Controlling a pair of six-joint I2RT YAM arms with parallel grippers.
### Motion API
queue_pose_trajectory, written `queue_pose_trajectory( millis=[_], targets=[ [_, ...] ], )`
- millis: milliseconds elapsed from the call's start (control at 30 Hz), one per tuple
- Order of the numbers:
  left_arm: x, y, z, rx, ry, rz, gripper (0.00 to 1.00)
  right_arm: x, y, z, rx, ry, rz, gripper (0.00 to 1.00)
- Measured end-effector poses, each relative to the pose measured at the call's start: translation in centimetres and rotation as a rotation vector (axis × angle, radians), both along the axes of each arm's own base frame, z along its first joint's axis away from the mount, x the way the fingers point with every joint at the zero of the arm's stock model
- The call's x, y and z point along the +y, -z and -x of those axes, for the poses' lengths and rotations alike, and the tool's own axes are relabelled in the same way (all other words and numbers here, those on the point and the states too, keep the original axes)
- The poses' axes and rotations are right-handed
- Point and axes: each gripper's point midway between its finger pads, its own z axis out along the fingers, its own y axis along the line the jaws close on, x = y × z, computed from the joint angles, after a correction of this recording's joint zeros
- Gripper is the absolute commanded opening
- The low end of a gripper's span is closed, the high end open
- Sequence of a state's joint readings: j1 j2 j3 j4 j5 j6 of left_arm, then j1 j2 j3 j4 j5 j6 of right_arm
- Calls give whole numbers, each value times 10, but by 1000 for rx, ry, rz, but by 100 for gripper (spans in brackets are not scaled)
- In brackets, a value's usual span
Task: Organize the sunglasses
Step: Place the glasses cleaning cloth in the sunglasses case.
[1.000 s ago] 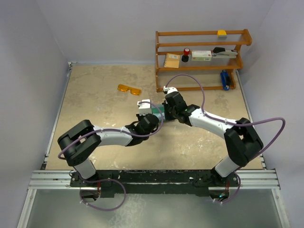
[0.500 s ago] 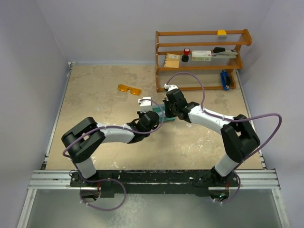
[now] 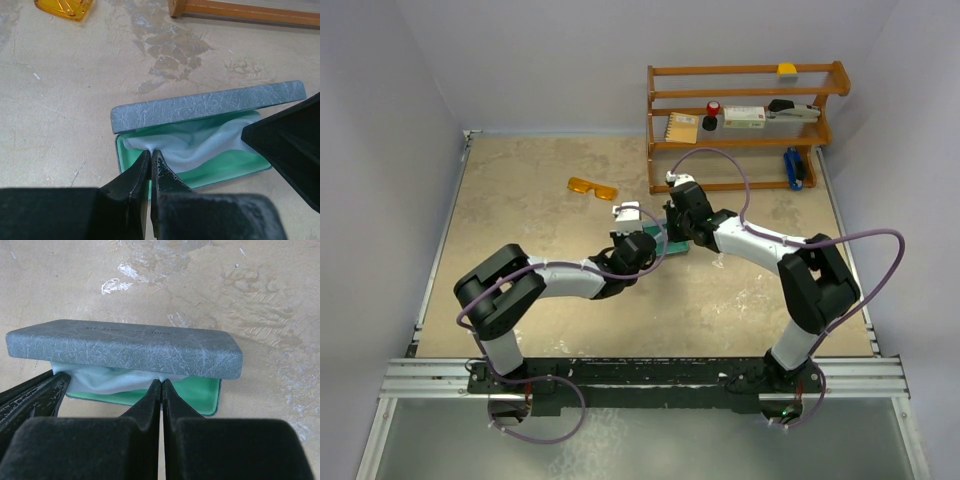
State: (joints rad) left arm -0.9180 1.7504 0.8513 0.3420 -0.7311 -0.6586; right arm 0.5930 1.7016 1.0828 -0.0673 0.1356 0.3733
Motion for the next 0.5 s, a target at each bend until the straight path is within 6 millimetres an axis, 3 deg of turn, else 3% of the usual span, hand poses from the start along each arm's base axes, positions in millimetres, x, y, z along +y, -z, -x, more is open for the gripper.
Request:
queue_pose_trajectory(
  millis=[500],
  targets=[
    [-2,-10,-7,-17,2,-8,0,7,-12,-8,-23,-11,-36,0]
  ],
)
